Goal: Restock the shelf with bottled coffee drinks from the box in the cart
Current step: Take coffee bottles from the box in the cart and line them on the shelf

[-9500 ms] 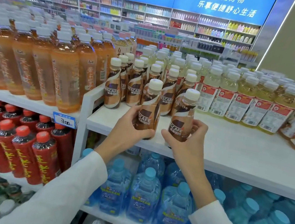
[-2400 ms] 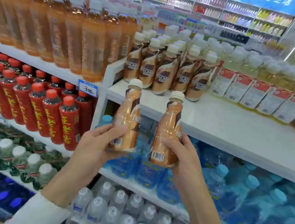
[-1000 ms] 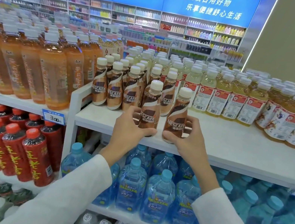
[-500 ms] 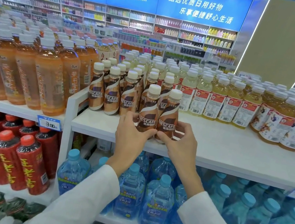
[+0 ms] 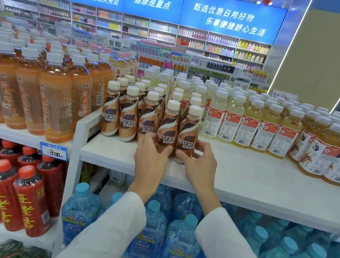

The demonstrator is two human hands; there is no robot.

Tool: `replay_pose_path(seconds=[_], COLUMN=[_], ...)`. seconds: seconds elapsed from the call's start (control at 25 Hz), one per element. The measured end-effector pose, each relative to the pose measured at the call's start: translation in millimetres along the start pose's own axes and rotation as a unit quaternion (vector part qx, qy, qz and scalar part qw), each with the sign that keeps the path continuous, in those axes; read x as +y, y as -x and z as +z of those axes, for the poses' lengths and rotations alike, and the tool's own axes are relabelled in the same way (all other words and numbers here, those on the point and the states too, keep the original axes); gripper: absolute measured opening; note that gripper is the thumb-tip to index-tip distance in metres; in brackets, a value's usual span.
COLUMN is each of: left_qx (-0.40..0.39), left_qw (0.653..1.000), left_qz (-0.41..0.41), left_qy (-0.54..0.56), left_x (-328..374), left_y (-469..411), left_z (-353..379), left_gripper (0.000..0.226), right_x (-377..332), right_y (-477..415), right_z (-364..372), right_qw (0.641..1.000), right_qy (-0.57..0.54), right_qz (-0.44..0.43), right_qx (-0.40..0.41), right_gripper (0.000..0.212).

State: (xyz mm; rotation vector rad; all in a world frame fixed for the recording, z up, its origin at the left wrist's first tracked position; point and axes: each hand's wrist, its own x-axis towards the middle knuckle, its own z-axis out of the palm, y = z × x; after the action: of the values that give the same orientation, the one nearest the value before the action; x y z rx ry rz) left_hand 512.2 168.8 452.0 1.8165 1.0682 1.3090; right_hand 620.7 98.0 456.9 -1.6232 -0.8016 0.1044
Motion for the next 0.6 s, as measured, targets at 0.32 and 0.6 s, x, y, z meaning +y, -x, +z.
replay_pose_path(seconds=[0.32, 0.6], left_qx=[-0.005, 0.0], left_qw=[1.0, 1.0], left_qz=[-0.006, 0.021], left_qy=[-0.001, -0.011], left_x=[-2.9, -8.9], left_y=[-11.2, -13.1], left_z=[6.4, 11.5], left_gripper=[0.039, 0.033], right_x=[0.2, 6.9], right_y=[-10.4, -14.7], right_z=[8.2, 14.2], right_qw=[1.0, 0.999], right_qy=[0.017, 0.033], right_qz=[-0.002, -0.009], right_qx=[-0.003, 0.0], right_gripper=[0.058, 0.059])
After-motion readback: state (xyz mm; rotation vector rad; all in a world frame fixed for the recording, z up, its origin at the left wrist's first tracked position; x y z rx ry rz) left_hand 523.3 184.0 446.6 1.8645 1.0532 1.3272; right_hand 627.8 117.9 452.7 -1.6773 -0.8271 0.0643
